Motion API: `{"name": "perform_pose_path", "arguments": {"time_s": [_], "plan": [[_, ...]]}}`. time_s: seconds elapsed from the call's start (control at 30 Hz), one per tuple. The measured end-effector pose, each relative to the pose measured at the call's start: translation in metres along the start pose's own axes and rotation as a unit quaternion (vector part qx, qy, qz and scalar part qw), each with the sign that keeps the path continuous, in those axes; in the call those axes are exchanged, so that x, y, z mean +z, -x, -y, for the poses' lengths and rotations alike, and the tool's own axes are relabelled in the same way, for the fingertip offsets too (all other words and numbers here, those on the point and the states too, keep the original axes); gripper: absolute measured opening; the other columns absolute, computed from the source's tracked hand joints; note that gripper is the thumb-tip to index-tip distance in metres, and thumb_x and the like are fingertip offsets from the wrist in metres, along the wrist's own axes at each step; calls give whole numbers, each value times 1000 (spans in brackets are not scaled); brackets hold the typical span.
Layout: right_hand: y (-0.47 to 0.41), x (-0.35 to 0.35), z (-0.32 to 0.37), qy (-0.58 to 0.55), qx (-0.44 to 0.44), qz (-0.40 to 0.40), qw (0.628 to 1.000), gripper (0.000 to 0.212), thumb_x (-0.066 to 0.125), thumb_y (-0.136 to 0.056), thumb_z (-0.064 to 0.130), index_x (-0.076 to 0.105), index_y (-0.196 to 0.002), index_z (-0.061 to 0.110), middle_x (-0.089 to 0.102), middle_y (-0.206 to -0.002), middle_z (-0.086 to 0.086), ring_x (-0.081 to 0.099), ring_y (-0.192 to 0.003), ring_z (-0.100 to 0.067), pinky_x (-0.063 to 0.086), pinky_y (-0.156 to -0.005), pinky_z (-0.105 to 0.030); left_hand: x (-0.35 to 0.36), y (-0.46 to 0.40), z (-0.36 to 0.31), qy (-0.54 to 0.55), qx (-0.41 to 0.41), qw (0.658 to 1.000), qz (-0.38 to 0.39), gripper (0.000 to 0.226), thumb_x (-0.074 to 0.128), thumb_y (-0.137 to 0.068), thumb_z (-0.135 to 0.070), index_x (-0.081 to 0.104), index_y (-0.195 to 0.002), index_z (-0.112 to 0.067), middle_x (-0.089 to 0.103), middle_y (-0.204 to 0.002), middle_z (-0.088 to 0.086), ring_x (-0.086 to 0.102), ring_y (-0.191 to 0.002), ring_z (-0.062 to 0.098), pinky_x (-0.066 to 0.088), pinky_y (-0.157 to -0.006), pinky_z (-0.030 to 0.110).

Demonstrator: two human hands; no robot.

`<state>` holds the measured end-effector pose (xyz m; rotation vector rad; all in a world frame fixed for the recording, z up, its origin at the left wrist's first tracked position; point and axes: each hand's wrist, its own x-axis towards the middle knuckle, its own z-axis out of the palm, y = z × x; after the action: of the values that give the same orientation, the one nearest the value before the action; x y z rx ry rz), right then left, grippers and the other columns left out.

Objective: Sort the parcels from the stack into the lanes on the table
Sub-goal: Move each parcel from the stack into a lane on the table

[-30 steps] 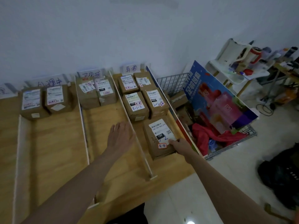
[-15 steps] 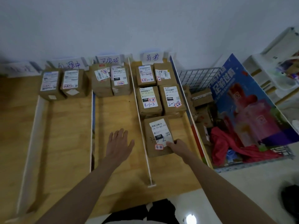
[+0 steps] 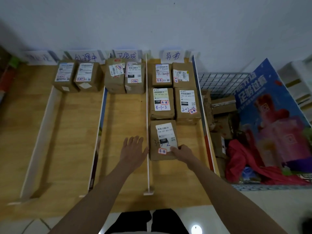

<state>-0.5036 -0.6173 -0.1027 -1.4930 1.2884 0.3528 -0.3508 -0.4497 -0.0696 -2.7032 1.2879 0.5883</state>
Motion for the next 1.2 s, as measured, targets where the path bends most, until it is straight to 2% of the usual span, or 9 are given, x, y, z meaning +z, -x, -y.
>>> {"name": "perform_pose_path", "arguments": {"time_s": [0.13,0.33,0.43,0.5,0.63,0.8,0.93,1.1,1.2], "plan": [[-1,-2,2,15,-6,1,1000,50,59,-93,41,56,-127,3,62,-124,-11,62,-107,-24,56,-88,-38,-6,-1,2,-3,-12,1000,-4,59,31,-102,-50,32,-151,-18,33,-156,4,28,-144,22,10,-121,42],[18,-24,23,119,-61,-67,989,47,56,-99,31,46,-131,-1,58,-128,-17,60,-112,-28,53,-80,-33,-31,-2,8,-3,-40,999,-30,60,33,-101,-51,31,-151,-18,33,-156,3,27,-145,22,12,-121,42],[38,-46,50,201,-166,-142,955,41,54,-98,29,48,-130,5,53,-131,-14,55,-116,-29,50,-89,-38,-56,1,15,-4,-50,997,-53,60,33,-101,-50,30,-152,-18,32,-156,3,27,-144,23,15,-121,42],[53,-57,74,249,-240,-192,918,37,52,-97,31,51,-127,9,53,-130,-15,52,-116,-30,49,-95,-45,-75,8,21,-10,-55,995,-79,59,33,-102,-50,32,-150,-17,34,-155,3,29,-143,24,19,-120,41],[85,-57,120,326,-335,-254,847,37,45,-100,29,49,-132,13,51,-134,-11,48,-122,-30,43,-102,-46,-108,30,38,-32,-73,988,-132,58,31,-101,-51,34,-149,-17,37,-153,4,33,-141,23,24,-117,40],[116,-19,153,378,-396,-237,803,51,36,-104,35,30,-152,20,25,-160,-7,22,-147,-29,19,-120,-47,-131,75,76,-38,-131,973,-187,59,32,-100,-51,37,-148,-16,38,-153,5,34,-140,23,24,-116,40],[141,21,171,394,-438,-213,780,52,36,-103,36,28,-152,20,23,-161,-7,20,-148,-28,19,-120,-48,-134,120,116,-20,-184,959,-214,60,35,-99,-53,40,-146,-16,42,-150,5,36,-139,24,24,-116,41],[170,74,196,435,-469,-219,737,52,33,-103,41,31,-149,17,33,-155,-8,31,-142,-29,27,-116,-47,-134,171,167,-13,-236,940,-248,56,42,-97,-51,50,-138,-13,49,-143,9,44,-132,28,30,-112,42],[190,115,213,447,-491,-214,716,50,31,-103,41,35,-147,17,39,-150,-8,34,-139,-29,28,-115,-48,-133,198,204,-2,-261,933,-250,57,38,-99,-52,47,-141,-14,47,-145,7,42,-133,27,30,-113,41]]}}
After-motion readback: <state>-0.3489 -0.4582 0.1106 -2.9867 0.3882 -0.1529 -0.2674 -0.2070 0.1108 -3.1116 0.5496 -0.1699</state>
